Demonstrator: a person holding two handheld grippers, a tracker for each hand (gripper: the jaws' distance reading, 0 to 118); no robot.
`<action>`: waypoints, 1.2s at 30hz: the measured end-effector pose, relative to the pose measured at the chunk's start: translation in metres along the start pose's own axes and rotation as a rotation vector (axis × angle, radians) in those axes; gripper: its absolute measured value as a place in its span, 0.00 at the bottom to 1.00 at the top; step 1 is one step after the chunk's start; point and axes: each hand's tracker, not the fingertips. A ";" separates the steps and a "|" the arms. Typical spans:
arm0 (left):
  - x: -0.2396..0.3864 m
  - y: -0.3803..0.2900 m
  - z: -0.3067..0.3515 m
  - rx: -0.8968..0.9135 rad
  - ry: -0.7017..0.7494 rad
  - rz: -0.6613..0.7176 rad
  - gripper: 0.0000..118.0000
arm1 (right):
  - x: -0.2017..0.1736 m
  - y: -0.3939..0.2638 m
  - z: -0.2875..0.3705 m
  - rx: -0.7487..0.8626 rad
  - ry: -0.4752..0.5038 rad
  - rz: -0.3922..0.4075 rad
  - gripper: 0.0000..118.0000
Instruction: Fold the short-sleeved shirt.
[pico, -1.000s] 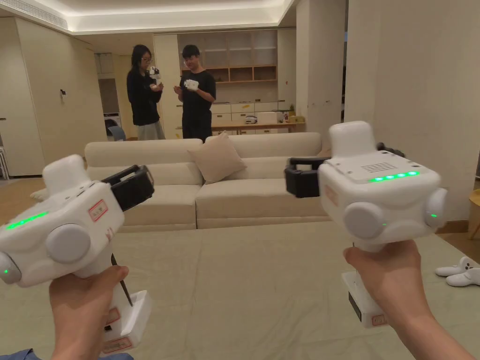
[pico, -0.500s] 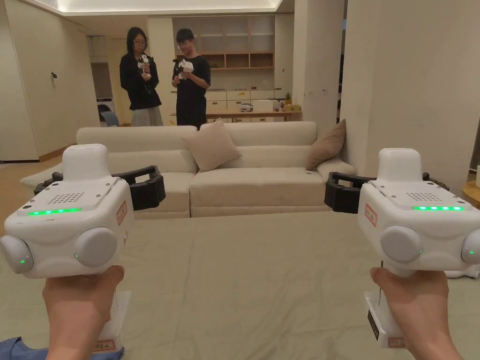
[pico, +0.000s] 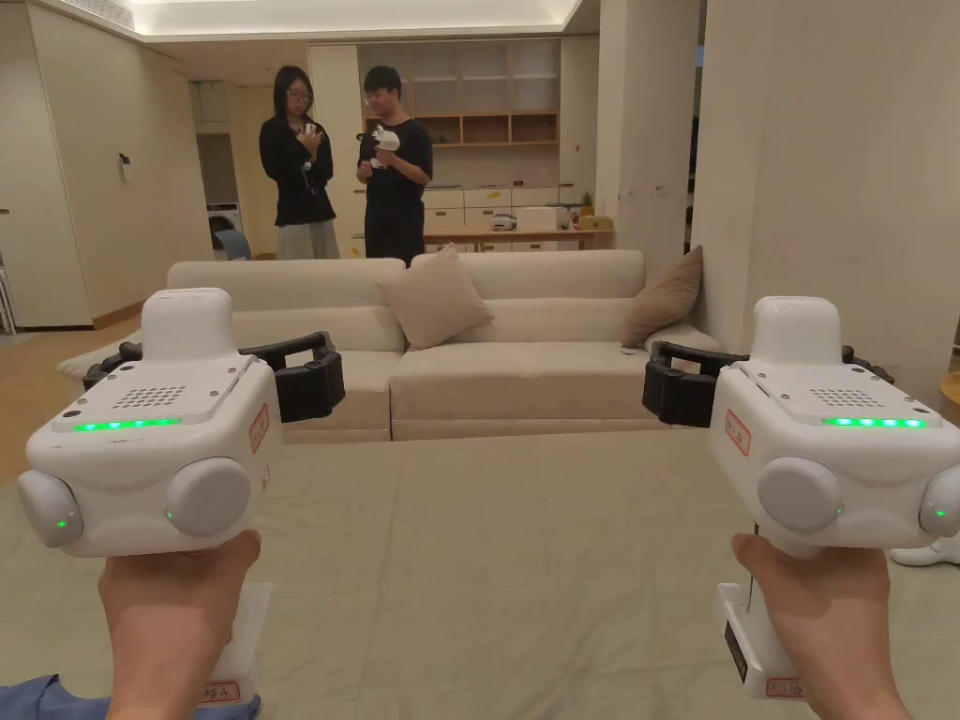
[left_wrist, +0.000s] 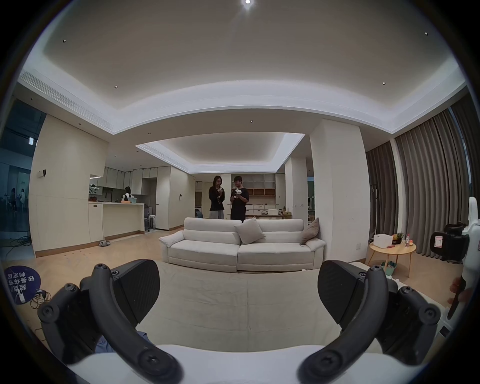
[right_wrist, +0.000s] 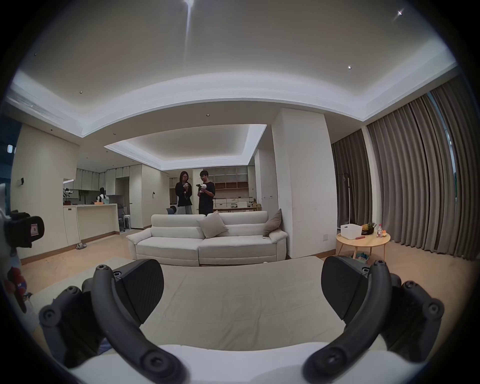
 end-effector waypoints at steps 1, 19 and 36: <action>0.001 0.000 0.001 0.007 -0.003 -0.001 1.00 | 0.000 0.000 -0.001 -0.001 0.000 -0.012 1.00; -0.003 0.004 0.006 -0.031 -0.051 0.085 0.94 | 0.003 0.006 0.005 -0.006 0.020 0.004 0.80; -0.052 -0.019 0.027 -0.101 0.022 0.051 0.00 | -0.034 -0.015 0.004 -0.060 0.084 0.002 0.00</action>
